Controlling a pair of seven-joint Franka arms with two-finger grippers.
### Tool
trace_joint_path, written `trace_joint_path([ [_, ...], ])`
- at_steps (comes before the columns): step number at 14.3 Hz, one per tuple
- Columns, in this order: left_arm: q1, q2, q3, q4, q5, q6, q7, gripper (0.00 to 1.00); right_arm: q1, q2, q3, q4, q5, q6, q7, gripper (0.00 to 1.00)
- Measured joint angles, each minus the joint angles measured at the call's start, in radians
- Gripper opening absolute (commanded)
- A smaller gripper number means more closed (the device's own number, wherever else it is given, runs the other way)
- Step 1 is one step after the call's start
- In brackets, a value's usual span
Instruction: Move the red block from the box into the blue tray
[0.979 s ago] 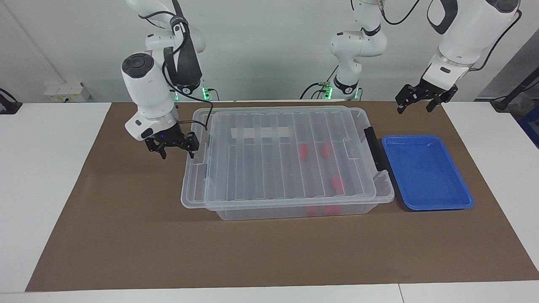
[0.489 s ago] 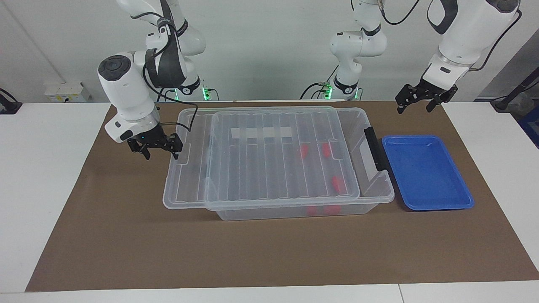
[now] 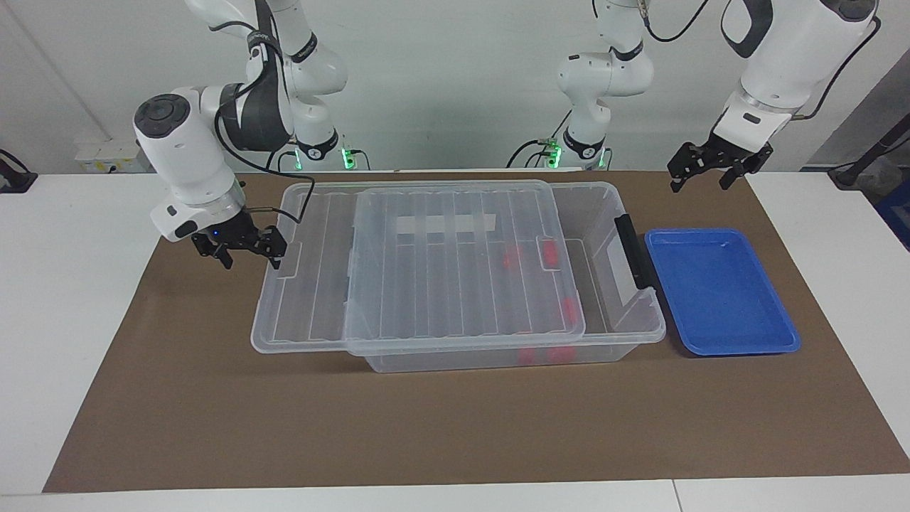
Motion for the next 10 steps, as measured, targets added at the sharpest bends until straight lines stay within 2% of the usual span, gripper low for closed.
trace_joint_path([
  [10, 0.000, 0.000, 0.000, 0.000, 0.000, 0.000, 0.000, 1.00, -0.067, -0.001, -0.001, 0.000, 0.000, 0.000, -0.056, 0.99],
])
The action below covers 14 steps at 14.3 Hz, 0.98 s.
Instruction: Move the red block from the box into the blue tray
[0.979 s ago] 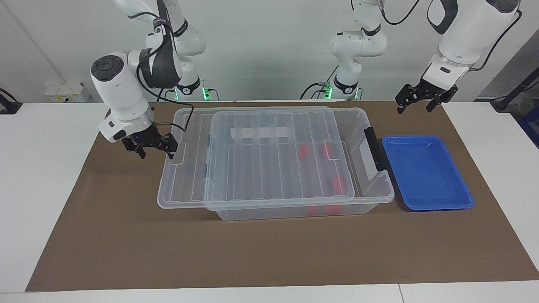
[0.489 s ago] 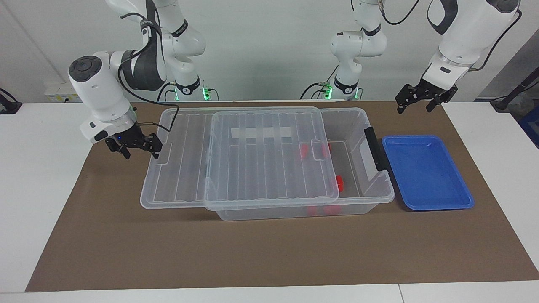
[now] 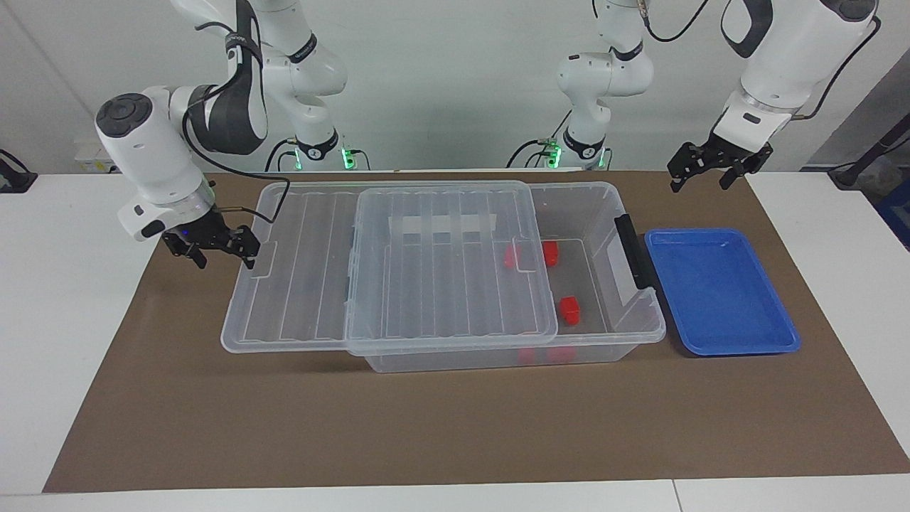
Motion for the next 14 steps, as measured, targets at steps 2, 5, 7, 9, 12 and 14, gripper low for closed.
trace_joint_path([
  [2, 0.000, 0.000, 0.000, 0.000, 0.000, 0.000, 0.000, 1.00, -0.017, 0.000, 0.000, 0.000, 0.000, 0.000, 0.000, 1.00],
  [5, 0.000, 0.000, 0.000, 0.000, 0.000, 0.000, 0.000, 1.00, -0.049, 0.000, 0.000, 0.000, 0.000, 0.000, -0.001, 1.00],
  [7, 0.000, 0.000, 0.000, 0.000, 0.000, 0.000, 0.000, 1.00, -0.062, 0.000, -0.001, 0.000, 0.000, 0.000, -0.001, 1.00],
  [9, 0.000, 0.000, 0.000, 0.000, 0.000, 0.000, 0.000, 1.00, -0.073, 0.000, 0.000, -0.001, 0.000, -0.001, -0.001, 1.00],
  [12, 0.000, 0.000, 0.000, 0.000, 0.000, 0.000, 0.000, 1.00, -0.087, 0.000, -0.001, -0.001, 0.000, -0.001, -0.001, 1.00],
  [14, 0.001, 0.000, 0.001, 0.000, 0.000, -0.001, -0.004, 1.00, -0.086, 0.000, 0.002, -0.001, 0.000, -0.001, -0.001, 1.00],
])
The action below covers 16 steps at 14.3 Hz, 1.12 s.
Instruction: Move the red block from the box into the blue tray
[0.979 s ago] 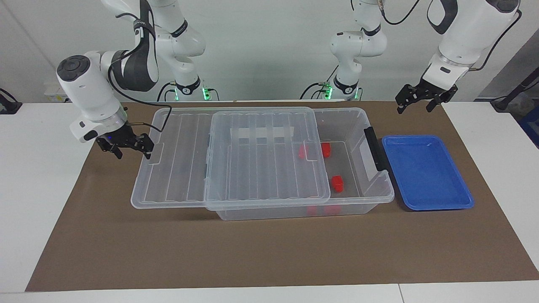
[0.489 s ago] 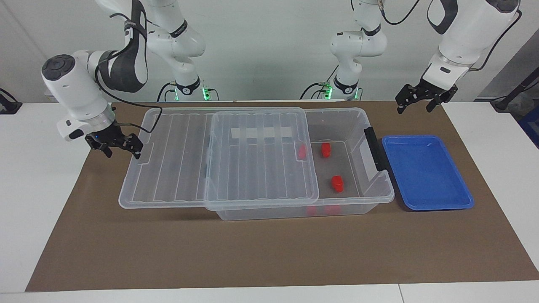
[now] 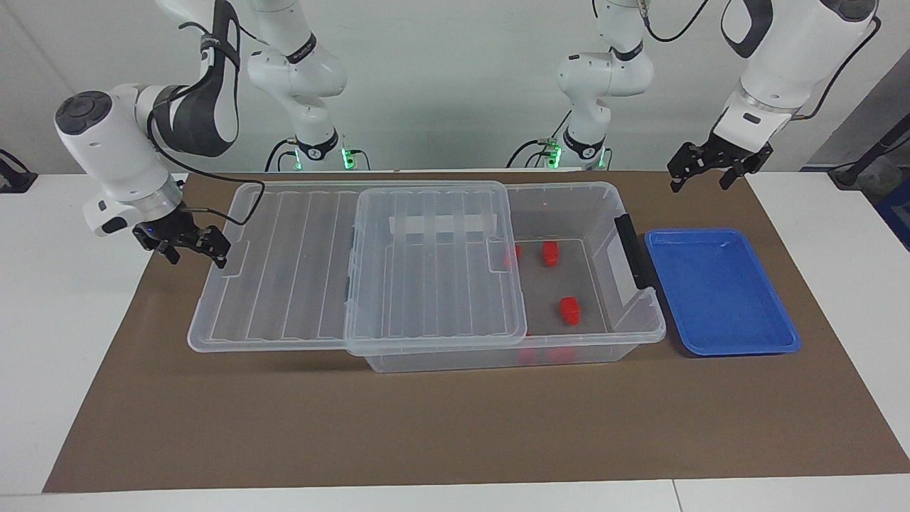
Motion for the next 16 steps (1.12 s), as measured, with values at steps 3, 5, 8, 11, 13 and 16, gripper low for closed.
trace_joint_path([
  [3, 0.000, -0.001, -0.002, 0.000, 0.000, -0.001, -0.001, 1.00, 0.012, 0.000, 0.005, 0.000, 0.000, 0.000, 0.000, 1.00],
  [5, -0.001, -0.001, -0.008, 0.000, 0.000, -0.001, -0.001, 1.00, 0.030, -0.001, 0.006, 0.002, 0.000, 0.000, 0.000, 1.00],
  [8, -0.006, -0.001, -0.023, 0.000, -0.001, 0.000, -0.001, 1.00, 0.035, -0.010, 0.009, 0.007, 0.000, 0.000, 0.000, 1.00],
  [11, -0.014, -0.001, -0.027, -0.003, -0.001, 0.045, -0.001, 1.00, 0.036, -0.032, 0.018, 0.028, 0.000, -0.049, 0.000, 1.00],
  [13, -0.027, -0.006, -0.030, -0.050, -0.004, 0.163, -0.041, 1.00, 0.037, -0.043, 0.024, 0.063, 0.000, -0.107, 0.005, 1.00],
  [16, -0.106, -0.025, -0.038, -0.193, -0.007, 0.339, -0.219, 1.00, 0.037, -0.056, 0.059, 0.120, 0.000, -0.187, 0.057, 1.00],
])
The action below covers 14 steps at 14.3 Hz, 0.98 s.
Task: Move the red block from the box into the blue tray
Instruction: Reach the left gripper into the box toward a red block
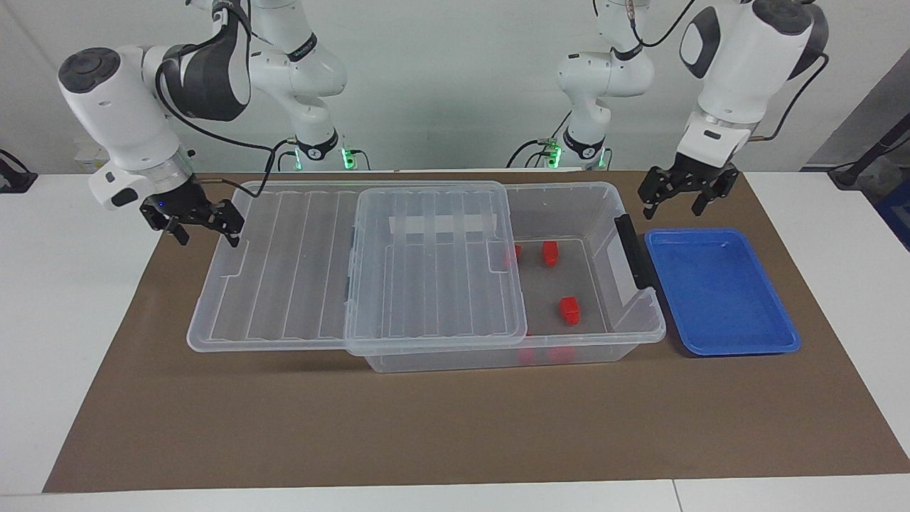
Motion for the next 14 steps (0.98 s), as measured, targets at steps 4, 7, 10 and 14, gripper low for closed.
trace_joint_path([
  [4, -0.098, 0.014, -0.006, -0.060, 0.000, 0.097, -0.190, 1.00, 0.003, -0.004, 0.061, 0.082, 0.000, -0.085, 0.085, 1.00],
  [7, -0.115, 0.063, -0.005, -0.090, 0.000, 0.185, -0.278, 1.00, 0.003, -0.005, 0.065, 0.140, 0.000, -0.134, 0.088, 1.00],
  [10, -0.115, 0.096, 0.006, -0.132, 0.000, 0.266, -0.294, 1.00, 0.003, -0.004, 0.065, 0.213, 0.000, -0.211, 0.088, 1.00],
  [14, -0.114, 0.134, 0.011, -0.161, 0.000, 0.351, -0.316, 1.00, 0.009, 0.002, 0.073, 0.264, 0.000, -0.262, 0.088, 1.00],
])
